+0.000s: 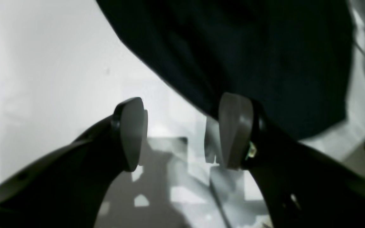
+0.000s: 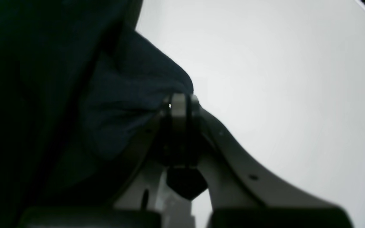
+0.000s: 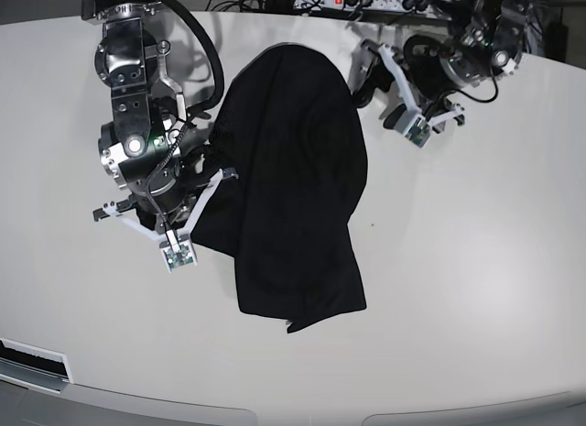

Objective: Layout the t-shirt on the table in an organized manner, then fold the t-shirt properly
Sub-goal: 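Reach the left gripper to the hanging t-shirt and grasp another edge, then pull the t-shirt taut between both grippers, left gripper moving away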

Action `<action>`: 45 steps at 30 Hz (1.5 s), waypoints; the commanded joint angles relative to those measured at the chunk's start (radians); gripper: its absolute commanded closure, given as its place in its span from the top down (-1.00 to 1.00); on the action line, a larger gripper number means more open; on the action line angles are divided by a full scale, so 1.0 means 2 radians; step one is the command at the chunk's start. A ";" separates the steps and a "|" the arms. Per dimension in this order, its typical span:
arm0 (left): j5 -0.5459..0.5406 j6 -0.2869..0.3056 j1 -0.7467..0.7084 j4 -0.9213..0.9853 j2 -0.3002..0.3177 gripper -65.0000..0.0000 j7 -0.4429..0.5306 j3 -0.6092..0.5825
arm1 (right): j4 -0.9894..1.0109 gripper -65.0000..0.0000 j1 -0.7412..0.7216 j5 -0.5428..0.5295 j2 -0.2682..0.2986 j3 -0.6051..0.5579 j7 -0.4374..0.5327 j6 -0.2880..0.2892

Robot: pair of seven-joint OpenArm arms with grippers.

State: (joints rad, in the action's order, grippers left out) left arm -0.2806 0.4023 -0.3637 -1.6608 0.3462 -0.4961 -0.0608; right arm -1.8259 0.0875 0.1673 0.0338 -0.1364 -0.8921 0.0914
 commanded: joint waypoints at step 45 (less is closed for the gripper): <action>-0.057 -0.069 0.153 -0.181 0.263 -1.00 -0.140 0.164 | -0.021 -1.00 0.002 -0.005 0.110 0.000 -0.012 0.010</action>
State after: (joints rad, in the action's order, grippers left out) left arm -0.4274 0.2893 -0.0719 -2.0136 0.8513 -0.7853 0.2497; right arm -1.8515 0.1043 0.1143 0.2405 -0.1440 -0.9054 0.1318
